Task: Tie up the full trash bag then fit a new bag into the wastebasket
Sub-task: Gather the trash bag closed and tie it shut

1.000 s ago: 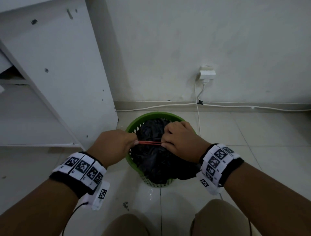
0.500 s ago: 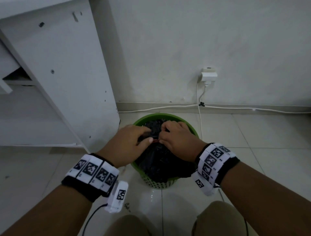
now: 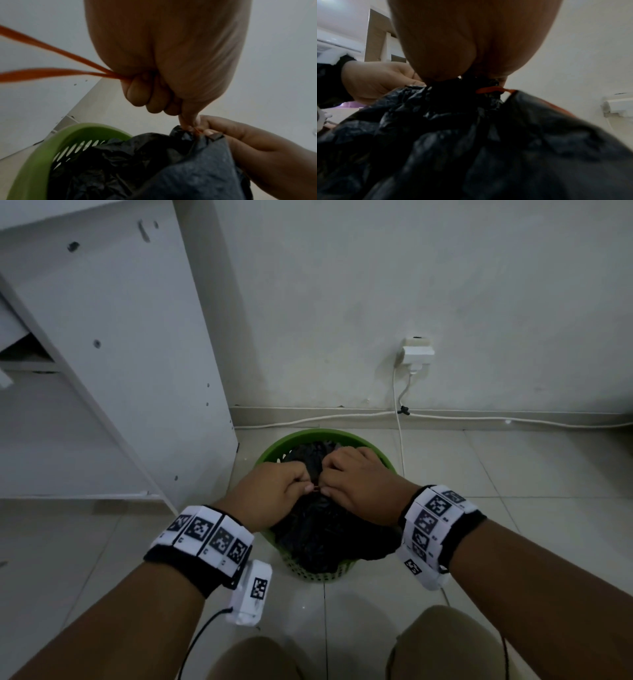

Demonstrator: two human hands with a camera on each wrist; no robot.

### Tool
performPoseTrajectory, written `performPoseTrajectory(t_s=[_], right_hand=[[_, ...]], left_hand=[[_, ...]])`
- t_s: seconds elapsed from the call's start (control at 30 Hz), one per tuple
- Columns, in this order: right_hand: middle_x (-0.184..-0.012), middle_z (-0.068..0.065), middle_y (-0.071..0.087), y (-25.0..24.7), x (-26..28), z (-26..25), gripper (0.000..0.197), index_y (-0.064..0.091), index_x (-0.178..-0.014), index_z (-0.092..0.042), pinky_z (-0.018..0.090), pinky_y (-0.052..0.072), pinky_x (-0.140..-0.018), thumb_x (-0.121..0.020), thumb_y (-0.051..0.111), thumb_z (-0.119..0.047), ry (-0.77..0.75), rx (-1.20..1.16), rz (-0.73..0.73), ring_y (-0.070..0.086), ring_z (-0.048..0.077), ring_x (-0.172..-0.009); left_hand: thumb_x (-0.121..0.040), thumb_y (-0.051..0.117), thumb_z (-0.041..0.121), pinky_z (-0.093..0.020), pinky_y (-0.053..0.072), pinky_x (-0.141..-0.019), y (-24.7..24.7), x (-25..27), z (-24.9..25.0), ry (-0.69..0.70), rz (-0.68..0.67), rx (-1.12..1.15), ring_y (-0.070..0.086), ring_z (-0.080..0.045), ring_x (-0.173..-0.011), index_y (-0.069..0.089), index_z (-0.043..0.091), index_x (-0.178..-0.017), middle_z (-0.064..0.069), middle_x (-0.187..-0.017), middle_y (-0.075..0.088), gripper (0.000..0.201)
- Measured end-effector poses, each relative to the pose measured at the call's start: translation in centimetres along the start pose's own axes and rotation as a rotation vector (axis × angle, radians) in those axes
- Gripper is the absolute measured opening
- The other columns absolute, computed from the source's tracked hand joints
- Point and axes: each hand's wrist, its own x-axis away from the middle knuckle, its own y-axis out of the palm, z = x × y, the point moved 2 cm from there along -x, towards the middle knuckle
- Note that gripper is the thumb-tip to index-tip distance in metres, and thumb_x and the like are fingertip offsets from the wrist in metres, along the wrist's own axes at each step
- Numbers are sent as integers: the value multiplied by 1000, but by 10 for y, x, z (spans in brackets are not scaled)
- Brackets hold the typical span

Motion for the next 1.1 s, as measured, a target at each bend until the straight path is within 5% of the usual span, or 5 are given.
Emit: performPoseTrajectory(t_s=[0.2,0.37,0.67,0.97,1.1], right_hand=[[-134,2,50,-11,0,7,40,61,-116,-30,46,40,-103,-87,53,-56,172,-274,56,46,25,-130],[-146,-5,43,-18,32,22,105,35,-146,-32,40,37,-112,-59,74,-74,577,-617,43,43,16,-134],[-94,-6,72,-22,43,9,15,73,-103,-19,23,47,-75,-93,65,-26,558,-551,-34,63,9,-85],[-79,-5,72,-53,38,-2,23,73,-83,-18,21,47,-65,-94,63,-35,465,-608,60,63,10,-72],[-70,-7,69,-52,26,-31,35,72,-76,-27,21,43,-52,-92,46,-44,269,-138,96,63,11,-60]], left_hand=[[-97,56,24,-35,46,-66,-8,-4,0,-59,63,-56,59,-20,-73,61,15,-82,0,-75,64,19],[-101,49,25,-31,37,-59,-12,2,-6,-135,116,-67,54,-14,-68,56,15,-81,6,-71,57,24],[-104,41,29,-35,40,-66,-3,0,3,-257,150,-56,56,-24,-75,49,15,-77,-5,-77,57,31],[-100,44,25,-32,37,-62,-16,-10,16,-437,139,-24,49,-22,-64,48,7,-67,-6,-65,50,38],[-98,53,24,-19,25,-40,-16,-19,36,-658,253,765,33,-14,-36,56,10,-69,-8,-61,61,32]])
